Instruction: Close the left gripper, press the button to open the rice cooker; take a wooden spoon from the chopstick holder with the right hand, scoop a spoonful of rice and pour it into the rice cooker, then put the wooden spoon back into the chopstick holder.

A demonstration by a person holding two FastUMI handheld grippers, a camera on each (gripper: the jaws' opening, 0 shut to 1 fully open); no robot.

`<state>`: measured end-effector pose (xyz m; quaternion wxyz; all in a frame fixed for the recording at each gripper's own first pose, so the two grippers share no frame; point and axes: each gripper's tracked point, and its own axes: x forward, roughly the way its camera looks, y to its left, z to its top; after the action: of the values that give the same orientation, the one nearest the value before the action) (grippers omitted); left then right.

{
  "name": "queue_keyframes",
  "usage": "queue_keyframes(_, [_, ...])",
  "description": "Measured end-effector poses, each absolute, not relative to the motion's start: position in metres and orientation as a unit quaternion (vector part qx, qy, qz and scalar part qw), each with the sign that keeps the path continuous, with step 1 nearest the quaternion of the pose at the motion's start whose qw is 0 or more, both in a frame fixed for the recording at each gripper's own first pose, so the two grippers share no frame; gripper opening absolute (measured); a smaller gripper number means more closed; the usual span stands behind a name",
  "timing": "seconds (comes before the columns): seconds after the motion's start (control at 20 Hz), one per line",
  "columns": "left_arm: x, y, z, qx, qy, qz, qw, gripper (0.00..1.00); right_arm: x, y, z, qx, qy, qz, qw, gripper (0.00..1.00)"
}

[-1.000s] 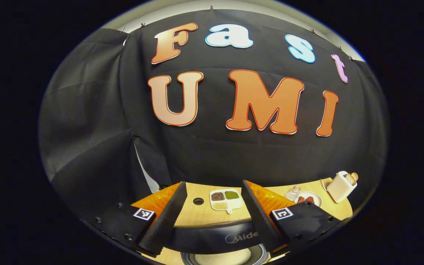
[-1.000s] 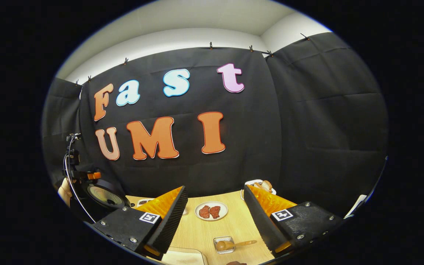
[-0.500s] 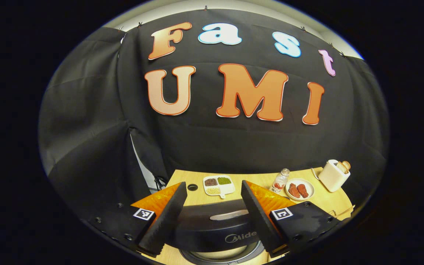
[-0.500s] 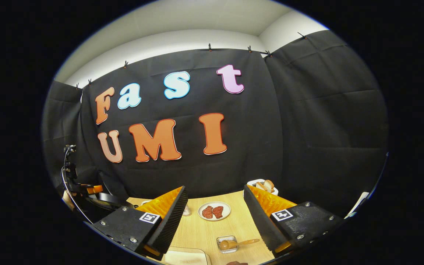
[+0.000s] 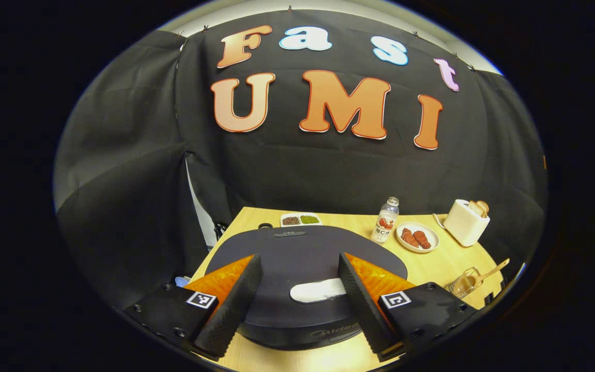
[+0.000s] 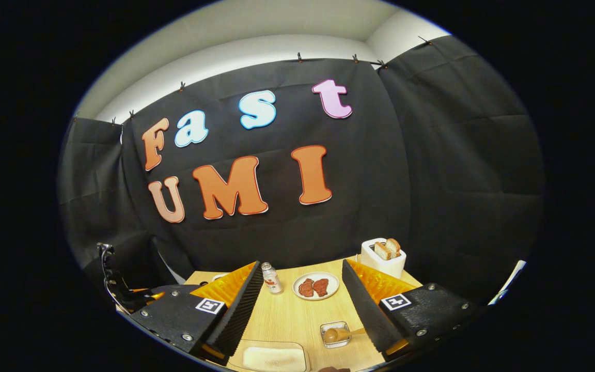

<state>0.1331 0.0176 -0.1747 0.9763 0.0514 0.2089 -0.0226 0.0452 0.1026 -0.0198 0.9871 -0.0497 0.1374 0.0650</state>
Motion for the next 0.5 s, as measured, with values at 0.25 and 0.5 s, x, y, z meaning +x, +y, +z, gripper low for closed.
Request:
queue_keyframes(0.25, [0.124, 0.018, -0.19, 0.064, 0.172, -0.01, 0.983, 0.99, 0.044, 0.097, -0.03, -0.051, 0.149, 0.058, 0.986, 0.95])
queue_keyframes(0.5, [0.117, 0.019, -0.214, 0.075, 0.165, -0.01, 0.983, 1.0, 0.045, 0.088, -0.035, -0.044, 0.154, 0.047, 0.986, 0.95])
